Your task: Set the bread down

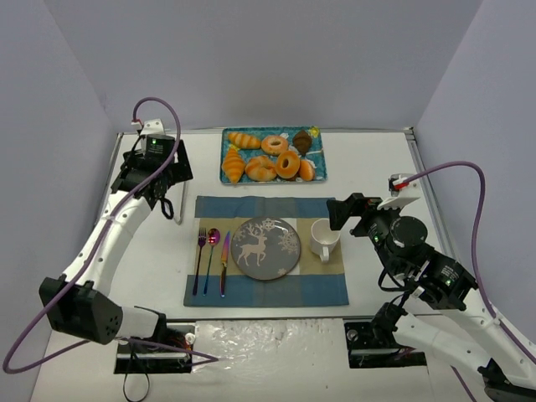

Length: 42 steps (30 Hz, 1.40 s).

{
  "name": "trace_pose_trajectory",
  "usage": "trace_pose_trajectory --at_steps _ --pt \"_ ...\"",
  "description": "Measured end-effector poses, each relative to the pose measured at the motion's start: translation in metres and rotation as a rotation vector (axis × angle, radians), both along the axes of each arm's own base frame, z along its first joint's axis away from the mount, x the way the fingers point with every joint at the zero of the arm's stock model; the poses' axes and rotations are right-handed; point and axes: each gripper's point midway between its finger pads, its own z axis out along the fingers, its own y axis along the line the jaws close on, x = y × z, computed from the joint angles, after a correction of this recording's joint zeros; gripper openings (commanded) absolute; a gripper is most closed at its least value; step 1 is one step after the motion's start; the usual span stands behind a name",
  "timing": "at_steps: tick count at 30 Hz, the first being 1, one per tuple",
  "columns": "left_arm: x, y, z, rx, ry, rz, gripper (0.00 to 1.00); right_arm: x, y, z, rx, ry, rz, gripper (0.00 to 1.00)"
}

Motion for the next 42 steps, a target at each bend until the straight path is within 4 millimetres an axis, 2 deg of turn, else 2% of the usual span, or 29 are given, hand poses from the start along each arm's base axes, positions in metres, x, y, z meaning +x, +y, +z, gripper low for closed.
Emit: trace_pose_trajectory --at_steps 6,12,16,24,31,42 --pt "0.034 0.029 -0.054 0.018 0.107 0.088 0.95 0.0 0.005 0.001 0.012 0.001 0.015 1.0" --pt "0.053 0.031 -0.124 -0.001 0.267 0.067 0.95 0.0 0.007 0.003 0.027 -0.001 0.026 1.0" --pt "0.057 0.032 -0.15 -0.024 0.323 0.055 0.95 -0.001 0.007 0.004 0.031 -0.005 0.028 1.0" --pt "0.061 0.03 -0.164 -0.063 0.345 0.034 0.95 -0.003 0.005 0.004 0.039 -0.013 0.029 1.0" --pt "0.06 0.026 -0.187 -0.099 0.4 0.013 0.95 -0.005 0.003 0.006 0.049 -0.021 0.029 1.0" --pt "0.06 0.033 -0.196 -0.127 0.422 0.019 0.95 -0.005 0.003 0.004 0.05 -0.018 0.029 1.0"
